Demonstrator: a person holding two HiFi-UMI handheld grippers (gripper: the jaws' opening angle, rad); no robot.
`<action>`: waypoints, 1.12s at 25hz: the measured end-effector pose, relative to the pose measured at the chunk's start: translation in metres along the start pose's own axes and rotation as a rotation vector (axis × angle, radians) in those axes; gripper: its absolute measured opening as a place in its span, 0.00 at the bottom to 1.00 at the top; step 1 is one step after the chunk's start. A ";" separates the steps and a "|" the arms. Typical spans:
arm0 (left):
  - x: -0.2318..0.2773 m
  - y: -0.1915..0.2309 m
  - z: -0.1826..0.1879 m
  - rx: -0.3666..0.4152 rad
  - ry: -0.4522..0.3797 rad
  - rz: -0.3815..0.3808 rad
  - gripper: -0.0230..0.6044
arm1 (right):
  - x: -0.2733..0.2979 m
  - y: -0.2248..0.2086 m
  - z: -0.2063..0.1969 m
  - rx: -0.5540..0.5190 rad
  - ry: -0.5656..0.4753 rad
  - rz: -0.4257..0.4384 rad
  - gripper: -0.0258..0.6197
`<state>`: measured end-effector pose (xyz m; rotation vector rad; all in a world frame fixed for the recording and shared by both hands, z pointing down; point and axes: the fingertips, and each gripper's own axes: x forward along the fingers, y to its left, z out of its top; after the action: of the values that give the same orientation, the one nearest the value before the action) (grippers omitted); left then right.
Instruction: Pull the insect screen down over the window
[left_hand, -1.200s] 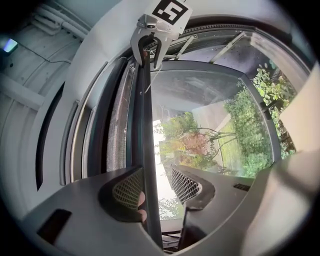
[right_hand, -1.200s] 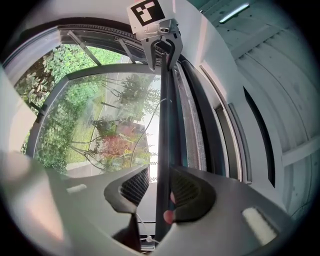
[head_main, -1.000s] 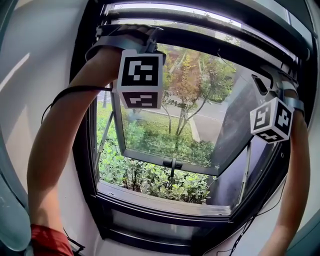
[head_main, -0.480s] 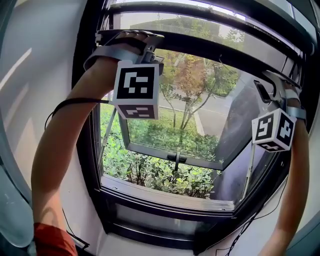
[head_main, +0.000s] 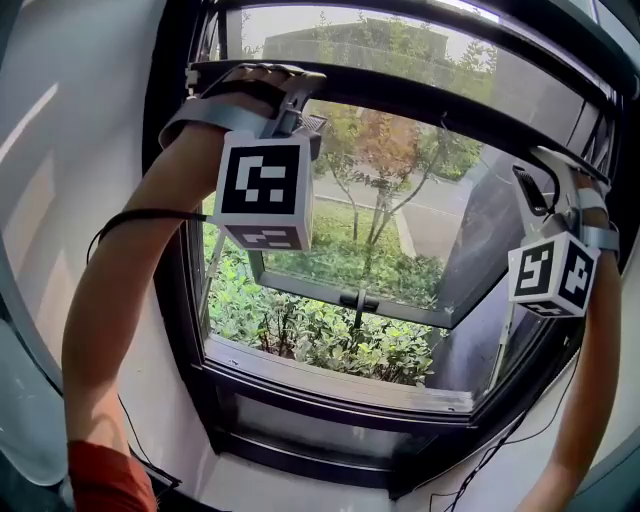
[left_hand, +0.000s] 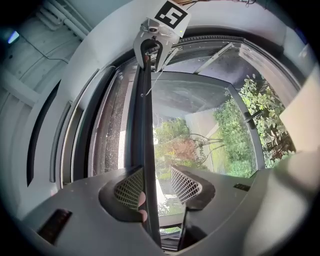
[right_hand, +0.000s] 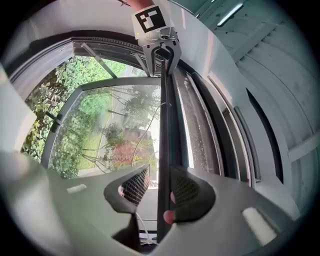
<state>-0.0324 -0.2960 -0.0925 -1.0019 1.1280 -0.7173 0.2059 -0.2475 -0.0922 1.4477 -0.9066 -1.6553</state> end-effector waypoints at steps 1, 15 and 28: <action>-0.001 -0.001 0.000 0.000 0.001 -0.001 0.32 | -0.001 0.001 0.000 0.004 -0.002 -0.001 0.25; -0.015 -0.029 0.004 0.012 0.012 -0.043 0.32 | -0.019 0.030 0.003 0.018 -0.021 0.041 0.25; -0.031 -0.064 0.010 0.003 -0.010 -0.077 0.31 | -0.040 0.064 0.006 0.034 -0.039 0.080 0.25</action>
<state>-0.0308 -0.2916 -0.0202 -1.0499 1.0844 -0.7741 0.2084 -0.2426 -0.0168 1.3882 -1.0056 -1.6209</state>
